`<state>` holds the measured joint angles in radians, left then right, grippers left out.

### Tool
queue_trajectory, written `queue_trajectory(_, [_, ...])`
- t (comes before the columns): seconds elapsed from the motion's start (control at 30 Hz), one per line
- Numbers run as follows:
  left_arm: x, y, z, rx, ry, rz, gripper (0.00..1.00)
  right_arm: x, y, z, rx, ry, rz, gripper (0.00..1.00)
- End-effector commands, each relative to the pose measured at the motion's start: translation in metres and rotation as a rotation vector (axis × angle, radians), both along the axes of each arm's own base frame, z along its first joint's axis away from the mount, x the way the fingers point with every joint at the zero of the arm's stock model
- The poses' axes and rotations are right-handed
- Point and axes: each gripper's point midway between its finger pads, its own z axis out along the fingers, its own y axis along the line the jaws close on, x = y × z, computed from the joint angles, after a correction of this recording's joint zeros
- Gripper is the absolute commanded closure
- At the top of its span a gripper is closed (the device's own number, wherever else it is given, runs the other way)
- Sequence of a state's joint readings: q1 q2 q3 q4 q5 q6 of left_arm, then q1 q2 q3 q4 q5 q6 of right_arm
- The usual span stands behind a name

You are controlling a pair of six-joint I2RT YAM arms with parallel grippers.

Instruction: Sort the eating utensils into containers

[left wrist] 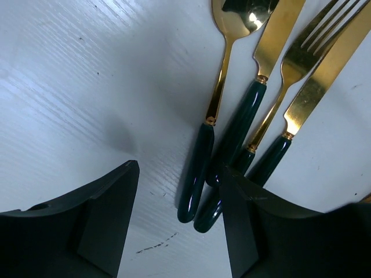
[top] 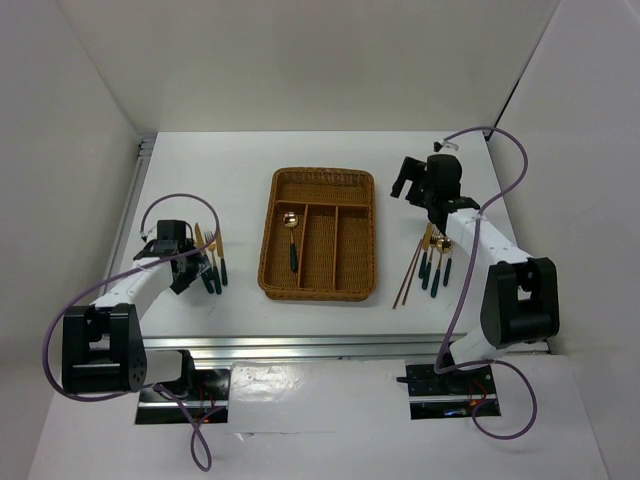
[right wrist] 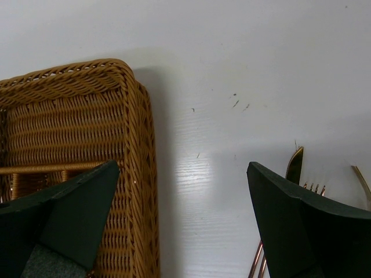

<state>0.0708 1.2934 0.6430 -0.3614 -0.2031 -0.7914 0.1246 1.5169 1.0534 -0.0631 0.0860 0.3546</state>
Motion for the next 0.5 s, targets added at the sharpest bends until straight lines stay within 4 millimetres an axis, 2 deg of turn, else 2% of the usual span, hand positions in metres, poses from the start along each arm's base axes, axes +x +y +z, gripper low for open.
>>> queue_trajectory(0.0, [0.011,-0.001,0.004,-0.014,-0.044,-0.009,0.3,0.008,0.002,0.003,0.007,-0.011,0.0,0.0])
queue_trajectory(0.2, [0.008,-0.001,-0.008,-0.012,-0.002,-0.018,0.34,0.01,0.002,0.007,0.008,-0.02,0.0,0.0])
queue_trajectory(0.37, [0.012,0.004,-0.013,0.011,0.033,-0.028,0.34,0.01,0.002,0.007,0.008,-0.02,0.0,0.0])
queue_trajectory(0.47, [0.011,0.008,-0.017,0.029,0.058,-0.018,0.4,0.01,0.002,0.003,0.007,-0.011,0.0,0.0])
